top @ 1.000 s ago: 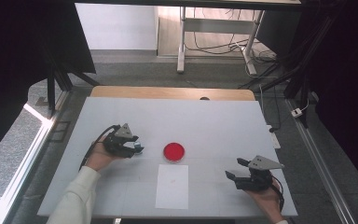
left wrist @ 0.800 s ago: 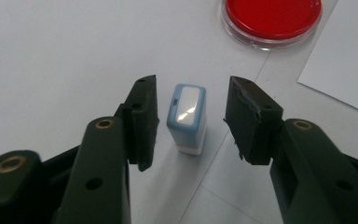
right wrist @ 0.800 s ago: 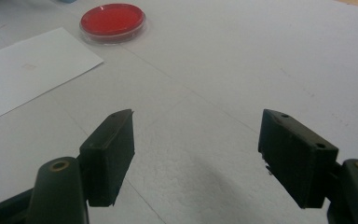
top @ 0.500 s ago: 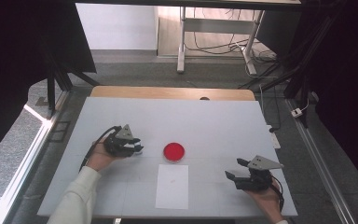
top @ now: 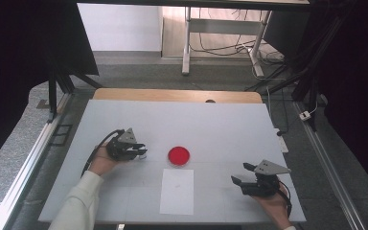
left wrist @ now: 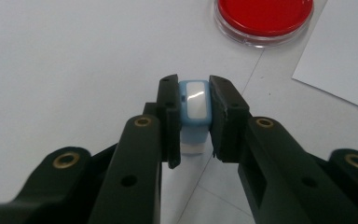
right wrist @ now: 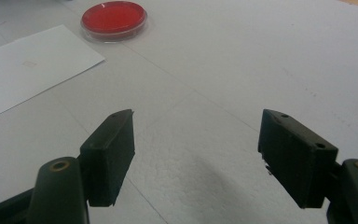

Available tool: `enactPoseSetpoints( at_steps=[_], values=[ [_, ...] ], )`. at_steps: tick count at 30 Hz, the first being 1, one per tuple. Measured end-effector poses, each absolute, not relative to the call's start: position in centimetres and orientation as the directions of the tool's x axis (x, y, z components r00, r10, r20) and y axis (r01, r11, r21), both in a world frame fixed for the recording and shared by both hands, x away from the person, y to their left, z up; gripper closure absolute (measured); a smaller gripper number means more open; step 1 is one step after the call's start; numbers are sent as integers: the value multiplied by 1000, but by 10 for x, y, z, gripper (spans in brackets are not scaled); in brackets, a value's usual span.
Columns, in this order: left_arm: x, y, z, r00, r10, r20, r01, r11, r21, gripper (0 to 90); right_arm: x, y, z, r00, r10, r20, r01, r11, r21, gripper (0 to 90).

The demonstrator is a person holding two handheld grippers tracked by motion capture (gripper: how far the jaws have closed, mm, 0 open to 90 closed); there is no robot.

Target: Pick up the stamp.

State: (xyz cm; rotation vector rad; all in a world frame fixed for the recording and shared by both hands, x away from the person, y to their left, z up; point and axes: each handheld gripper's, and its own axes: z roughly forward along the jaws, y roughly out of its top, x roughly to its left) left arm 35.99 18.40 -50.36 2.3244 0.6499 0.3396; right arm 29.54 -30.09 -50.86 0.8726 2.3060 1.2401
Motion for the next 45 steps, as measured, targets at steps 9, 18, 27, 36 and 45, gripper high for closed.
enactPoseSetpoints(
  at_steps=[9,18,27,36,45],
  values=[
    [359,183,-503,841,538,64,357,-640,680,748,295,-300,-508,-735,676,-41,336,417,845,269],
    [358,184,-497,827,558,69,358,-616,702,750,295,-301,-508,-735,676,-46,332,418,845,269],
    [353,184,-486,820,569,69,345,-587,732,751,294,-301,-507,-732,679,-46,328,412,850,270],
    [347,184,-477,822,568,41,333,-537,775,750,293,-299,-507,-732,679,-51,319,408,856,270],
    [339,185,-468,810,587,-12,355,-473,806,750,292,-298,-506,-730,682,-55,313,405,859,270]
  ],
)
